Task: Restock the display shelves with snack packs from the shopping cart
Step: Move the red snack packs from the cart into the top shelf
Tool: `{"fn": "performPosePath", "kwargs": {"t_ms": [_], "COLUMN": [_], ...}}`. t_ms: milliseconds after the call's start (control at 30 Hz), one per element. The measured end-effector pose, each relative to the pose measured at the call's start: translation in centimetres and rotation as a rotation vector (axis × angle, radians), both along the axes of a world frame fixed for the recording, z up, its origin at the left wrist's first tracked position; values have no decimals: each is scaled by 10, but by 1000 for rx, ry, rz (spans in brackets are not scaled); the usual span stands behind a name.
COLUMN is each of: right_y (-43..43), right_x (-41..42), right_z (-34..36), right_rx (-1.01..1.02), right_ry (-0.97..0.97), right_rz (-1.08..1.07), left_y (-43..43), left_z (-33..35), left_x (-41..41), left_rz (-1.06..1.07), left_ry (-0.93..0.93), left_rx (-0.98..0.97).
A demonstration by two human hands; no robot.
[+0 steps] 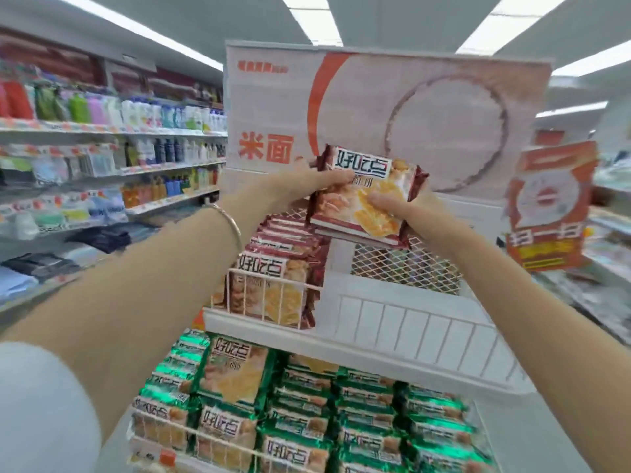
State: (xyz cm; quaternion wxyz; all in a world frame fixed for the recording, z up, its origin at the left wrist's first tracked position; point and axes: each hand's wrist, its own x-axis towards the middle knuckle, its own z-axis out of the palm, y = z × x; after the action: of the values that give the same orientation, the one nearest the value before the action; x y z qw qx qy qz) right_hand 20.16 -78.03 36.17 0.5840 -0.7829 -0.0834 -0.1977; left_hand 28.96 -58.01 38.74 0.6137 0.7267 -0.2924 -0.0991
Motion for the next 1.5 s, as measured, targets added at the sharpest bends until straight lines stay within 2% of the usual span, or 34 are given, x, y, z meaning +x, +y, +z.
{"fn": "performPosePath", "kwargs": {"t_ms": [133, 267, 400, 467, 567, 667, 833, 900, 967, 1033, 1100, 1133, 1200, 1233, 1300, 1367, 1500], "right_y": [-55, -70, -63, -68, -75, -75, -89, -88, -81, -73, -64, -61, -51, -47, -46, -50, -49], "right_x": [11, 45, 65, 70, 81, 91, 84, 83, 82, 78, 68, 63, 54, 54, 64, 77, 78], "right_z": [-36, -83, -92, -93, -97, -106, -97, -95, -97, -97, -93, -91, -88, -90, -99, -107, -108], "right_rx": [-75, -112, -299, -257, 92, 221, 182, 99, 45, 20, -180, -412, -1073, -1360, -1701, -1787, -1789], "right_ry": [43, 250, 482, 518, 573, 641, 711, 688, 632, 603, 468, 344, 67, -37, -69, -17, -21], "right_rz": [-11, 42, 42, 23, -21, -9, 73, 93, 20, -40, -166, -254, -359, -333, -194, -137, -135], "left_y": [-52, -65, -65, -65, -62, -59, -54, -55, -57, -59, -54, -50, -42, -40, -41, -48, -55], "left_z": [-24, -57, -77, -80, -76, -72, -72, -74, -73, -69, -65, -64, -64, -66, -71, -76, -83], "left_x": [31, 70, 88, 91, 90, 92, 101, 99, 92, 87, 85, 86, 85, 84, 81, 83, 86], "left_rz": [-14, 60, 136, 118, 57, 44, 8, 24, 61, 62, 49, 51, 39, 17, -18, 0, 63], "left_ry": [-198, -361, -524, -578, -601, -561, -441, -524, -612, -629, -584, -561, -532, -499, -426, -446, -535], "left_rx": [263, 666, 1003, 1027, 1027, 1035, 950, 1042, 1163, 1181, 1144, 1123, 1134, 1166, 1225, 1299, 1387]}}
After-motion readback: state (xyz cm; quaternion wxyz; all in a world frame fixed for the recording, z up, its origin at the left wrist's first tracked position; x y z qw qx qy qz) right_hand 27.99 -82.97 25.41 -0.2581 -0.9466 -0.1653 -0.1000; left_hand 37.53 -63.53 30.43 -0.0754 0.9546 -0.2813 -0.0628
